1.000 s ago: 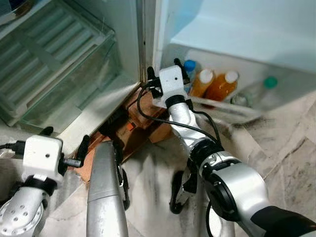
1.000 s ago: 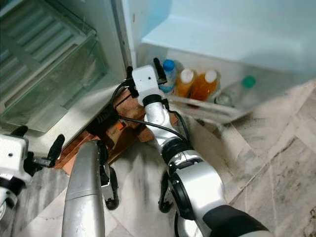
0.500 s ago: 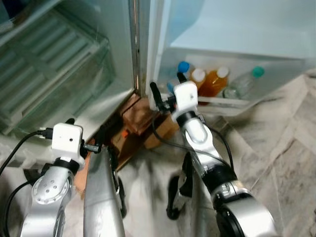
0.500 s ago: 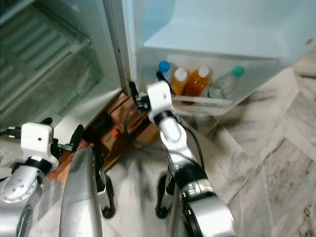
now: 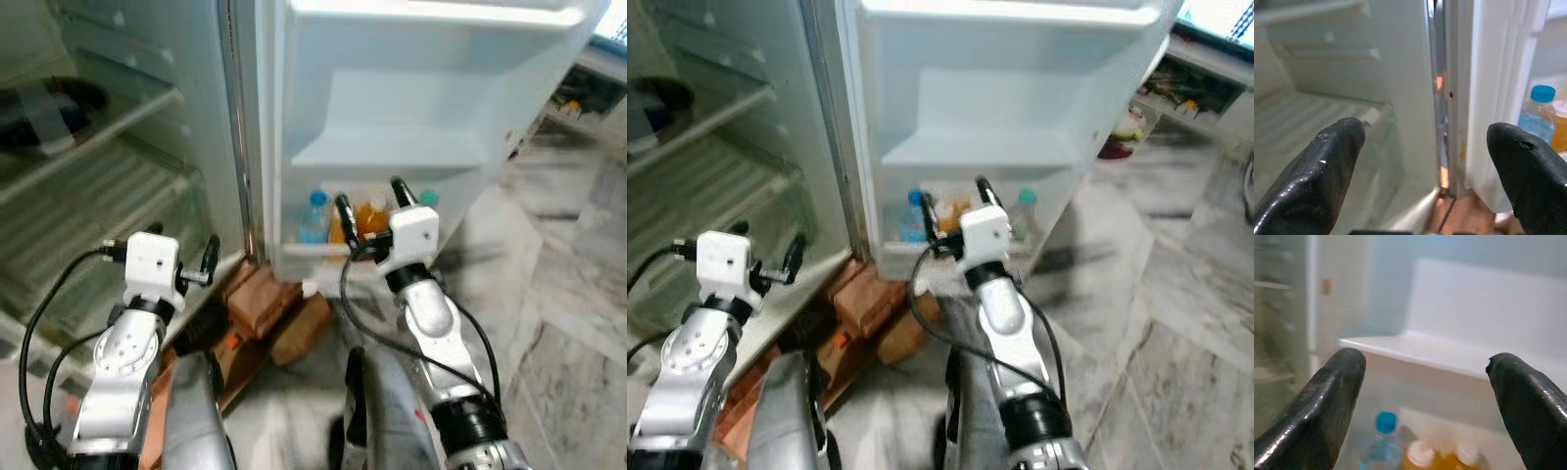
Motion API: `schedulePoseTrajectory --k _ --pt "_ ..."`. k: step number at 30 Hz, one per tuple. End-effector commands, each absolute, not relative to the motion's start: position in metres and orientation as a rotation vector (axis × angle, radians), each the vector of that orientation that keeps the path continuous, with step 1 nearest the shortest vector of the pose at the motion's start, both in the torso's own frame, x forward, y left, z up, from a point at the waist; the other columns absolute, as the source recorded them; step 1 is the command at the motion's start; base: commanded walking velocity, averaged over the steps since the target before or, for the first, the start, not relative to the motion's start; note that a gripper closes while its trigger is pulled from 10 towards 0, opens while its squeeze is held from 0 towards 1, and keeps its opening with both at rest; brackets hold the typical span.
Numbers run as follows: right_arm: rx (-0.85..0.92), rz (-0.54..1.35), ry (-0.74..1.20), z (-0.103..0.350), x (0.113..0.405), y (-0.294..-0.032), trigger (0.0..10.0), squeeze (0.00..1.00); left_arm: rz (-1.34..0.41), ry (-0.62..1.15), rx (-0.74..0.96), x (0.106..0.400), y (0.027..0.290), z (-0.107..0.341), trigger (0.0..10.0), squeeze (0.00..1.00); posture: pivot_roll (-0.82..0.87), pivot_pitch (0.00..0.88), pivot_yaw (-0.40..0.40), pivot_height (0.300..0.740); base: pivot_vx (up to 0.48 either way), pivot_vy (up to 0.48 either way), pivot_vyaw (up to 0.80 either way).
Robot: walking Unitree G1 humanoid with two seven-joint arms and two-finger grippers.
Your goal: Restocking fridge
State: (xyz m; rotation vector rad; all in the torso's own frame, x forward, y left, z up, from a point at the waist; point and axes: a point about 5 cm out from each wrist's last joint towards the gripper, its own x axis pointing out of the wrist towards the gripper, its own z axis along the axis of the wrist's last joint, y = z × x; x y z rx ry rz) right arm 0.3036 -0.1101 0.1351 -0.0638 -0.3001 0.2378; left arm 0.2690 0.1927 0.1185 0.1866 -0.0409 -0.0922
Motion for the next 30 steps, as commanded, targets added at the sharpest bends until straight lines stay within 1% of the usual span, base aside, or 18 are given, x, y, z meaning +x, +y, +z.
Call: schedulePoseTrajectory --k 1,6,9,17,19,22,23,24,25,26,27,30 --pt "-0.050 0.184 -0.287 0.136 0.303 -0.123 10.0 0.00 -0.092 -0.045 0.200 0.271 0.195 0.117 10.0 0.00 0.10 0.000 -0.045 0.598 0.000 0.000 0.00" --pt "-0.064 0.139 -0.272 0.139 0.305 -0.137 10.0 0.00 -0.060 -0.086 0.213 0.283 0.198 0.122 10.0 0.00 0.10 0.000 -0.053 0.638 0.000 0.000 0.00" --pt "-0.063 0.137 -0.263 0.139 0.306 -0.134 10.0 0.00 -0.060 -0.090 0.212 0.285 0.197 0.120 10.0 0.00 0.09 0.000 -0.057 0.663 0.000 0.000 0.00" --pt "-0.061 0.136 -0.251 0.140 0.306 -0.130 10.0 0.00 -0.040 -0.074 0.197 0.282 0.199 0.111 10.0 0.00 0.09 0.000 -0.041 0.698 0.000 0.000 0.00" --pt "-0.065 0.129 -0.221 0.135 0.305 -0.129 10.0 0.00 -0.052 -0.069 0.217 0.279 0.199 0.108 10.0 0.00 0.09 0.000 -0.040 0.712 0.000 0.000 0.00" --pt "-0.033 0.148 -0.189 0.130 0.304 -0.128 10.0 0.00 -0.024 -0.070 0.236 0.280 0.203 0.106 10.0 0.00 0.09 0.000 -0.047 0.727 0.000 0.000 0.00" --pt "-0.028 0.151 -0.179 0.128 0.304 -0.129 10.0 0.25 -0.014 -0.071 0.231 0.281 0.203 0.107 10.0 0.00 0.10 0.000 -0.050 0.732 0.000 0.000 0.00" --pt "-0.027 0.151 -0.173 0.127 0.303 -0.130 10.0 0.25 -0.008 -0.072 0.227 0.282 0.204 0.107 10.0 0.00 0.10 0.000 -0.050 0.737 0.000 0.000 0.00" --pt "-0.025 0.128 -0.157 0.123 0.303 -0.132 10.0 0.20 -0.003 -0.070 0.241 0.286 0.203 0.108 10.0 0.00 0.10 0.000 -0.051 0.740 0.000 0.000 0.00" --pt "-0.025 0.128 -0.157 0.123 0.303 -0.132 10.0 0.20 -0.003 -0.070 0.241 0.286 0.203 0.108 10.0 0.00 0.10 0.000 -0.051 0.740 0.000 0.000 0.00" --pt "-0.026 0.117 -0.140 0.120 0.303 -0.134 10.0 0.00 0.001 -0.077 0.249 0.287 0.202 0.109 10.0 0.00 0.10 0.000 -0.053 0.740 0.000 0.000 0.00" --pt "-0.024 0.125 -0.122 0.118 0.305 -0.132 10.0 0.00 -0.003 -0.085 0.245 0.291 0.199 0.111 10.0 0.00 0.10 0.000 -0.046 0.740 0.000 0.000 0.00"
